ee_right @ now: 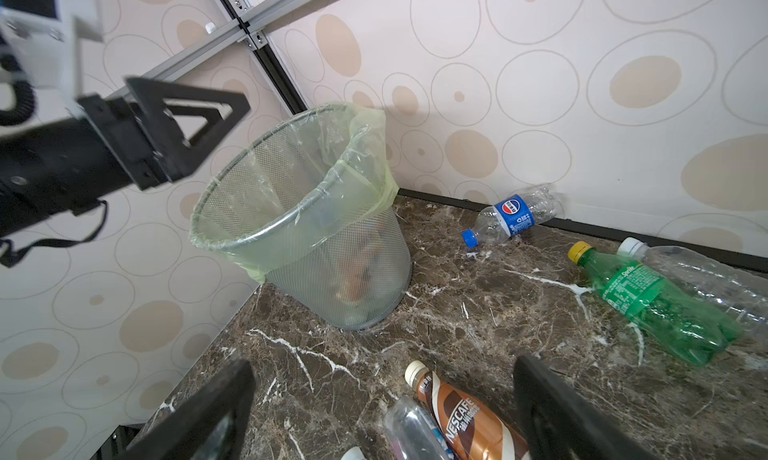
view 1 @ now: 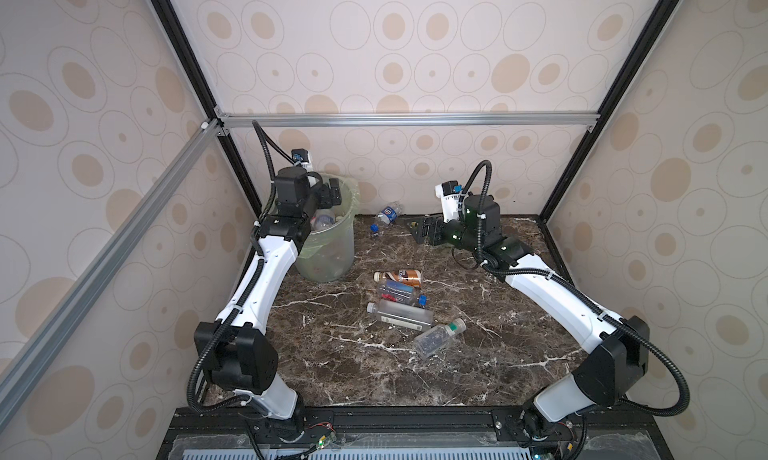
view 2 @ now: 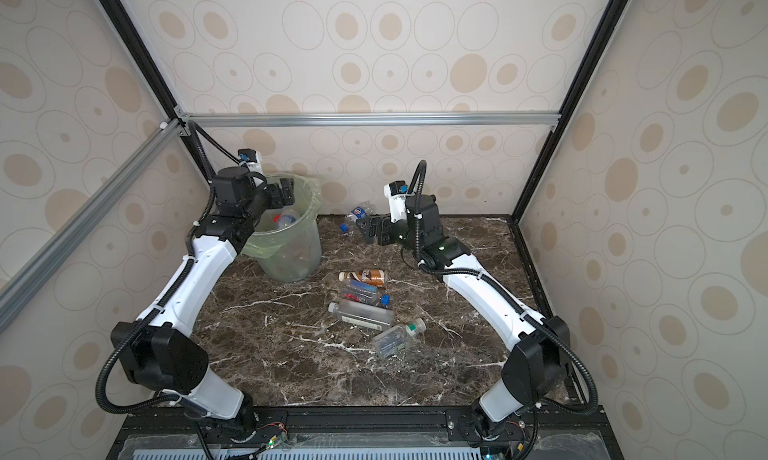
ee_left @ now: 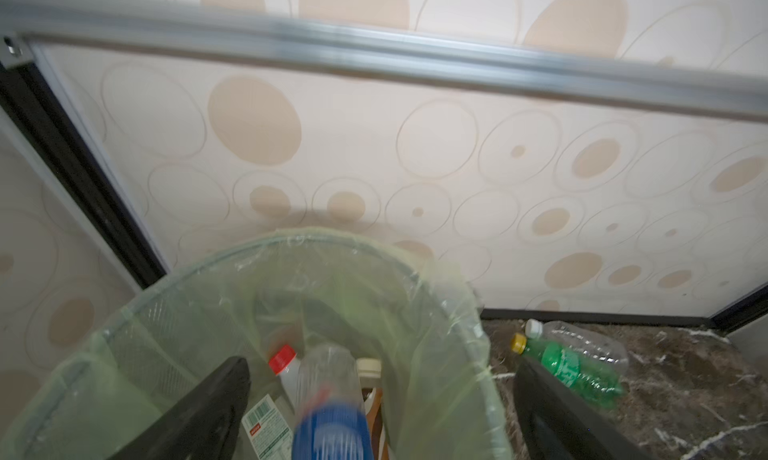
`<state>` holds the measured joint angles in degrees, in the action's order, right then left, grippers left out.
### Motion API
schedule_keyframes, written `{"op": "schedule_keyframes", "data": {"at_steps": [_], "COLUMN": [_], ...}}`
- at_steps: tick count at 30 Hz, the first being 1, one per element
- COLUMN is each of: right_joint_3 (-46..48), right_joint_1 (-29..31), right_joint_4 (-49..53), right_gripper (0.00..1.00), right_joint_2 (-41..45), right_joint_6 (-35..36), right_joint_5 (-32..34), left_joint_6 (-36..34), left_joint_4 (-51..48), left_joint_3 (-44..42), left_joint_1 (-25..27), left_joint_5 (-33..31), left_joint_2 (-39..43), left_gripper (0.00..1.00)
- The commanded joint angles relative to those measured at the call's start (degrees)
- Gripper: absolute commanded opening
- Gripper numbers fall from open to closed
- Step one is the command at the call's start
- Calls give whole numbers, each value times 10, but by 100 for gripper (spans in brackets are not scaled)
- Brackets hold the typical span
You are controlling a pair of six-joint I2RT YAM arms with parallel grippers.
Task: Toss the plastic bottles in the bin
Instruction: 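Open the left gripper to drop the water bottle into the bin, then move the left gripper down toward the Pepsi bottle by the wall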
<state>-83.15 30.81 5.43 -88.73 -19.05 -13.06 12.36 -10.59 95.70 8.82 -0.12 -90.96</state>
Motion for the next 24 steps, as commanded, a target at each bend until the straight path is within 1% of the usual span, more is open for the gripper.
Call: {"op": "schedule_keyframes", "data": {"at_steps": [1,7,11,14,17,24], "right_joint_3": [12,19,26,44,64,124], "right_joint_1": [2,2,1,-3,-17,-63], "right_joint_4": [-13,-9,-3,-3,0,9], "right_gripper": [100,99,100,100,100,100], "right_joint_2": [12,21,34,52,68,112], "right_joint_6": [-5,-1,4,5,-3,-26], "right_joint_5": [3,9,19,32,30,30], "left_joint_6": [-1,-12,-27,-48,-72,-98], "left_joint_4": [-21,-17,-29,-42,-58,-95], "left_joint_3": [73,71,91,118,152,243], "left_joint_1": [15,38,68,101,133,186], "left_joint_5": [-13,-25,-42,-58,-76,-96], "left_joint_2": [18,15,-6,-37,-79,-181], "left_gripper": [99,99,99,99,99,99]}}
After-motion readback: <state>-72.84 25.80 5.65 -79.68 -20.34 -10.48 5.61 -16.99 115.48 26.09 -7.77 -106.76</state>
